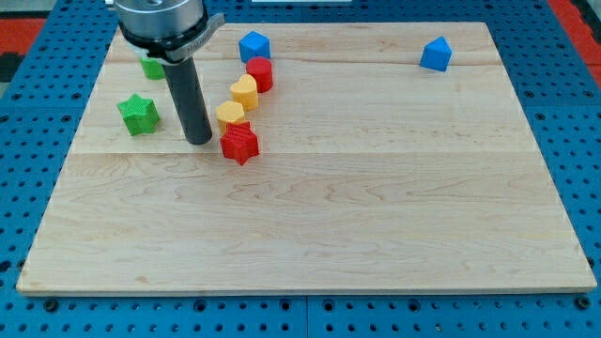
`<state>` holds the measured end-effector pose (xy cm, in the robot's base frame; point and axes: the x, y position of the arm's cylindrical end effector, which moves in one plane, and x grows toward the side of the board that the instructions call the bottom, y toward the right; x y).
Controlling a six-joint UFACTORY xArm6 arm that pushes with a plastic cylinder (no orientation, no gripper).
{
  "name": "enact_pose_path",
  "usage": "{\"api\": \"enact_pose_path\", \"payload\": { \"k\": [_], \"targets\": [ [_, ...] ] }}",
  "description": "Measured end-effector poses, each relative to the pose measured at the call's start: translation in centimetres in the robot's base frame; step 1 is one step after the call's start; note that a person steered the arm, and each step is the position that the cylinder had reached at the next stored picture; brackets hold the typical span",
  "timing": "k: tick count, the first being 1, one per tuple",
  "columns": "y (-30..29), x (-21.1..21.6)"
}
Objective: Slightly push the yellow heart yellow hexagon and red star to the right side to form a vertical line
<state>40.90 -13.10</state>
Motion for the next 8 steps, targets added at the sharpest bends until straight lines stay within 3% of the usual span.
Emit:
{"api": "enact_pose_path", "payload": {
  "k": [5,8],
  "targets": [
    [2.6,-2.1],
    [-2.4,1.2]
  ]
}}
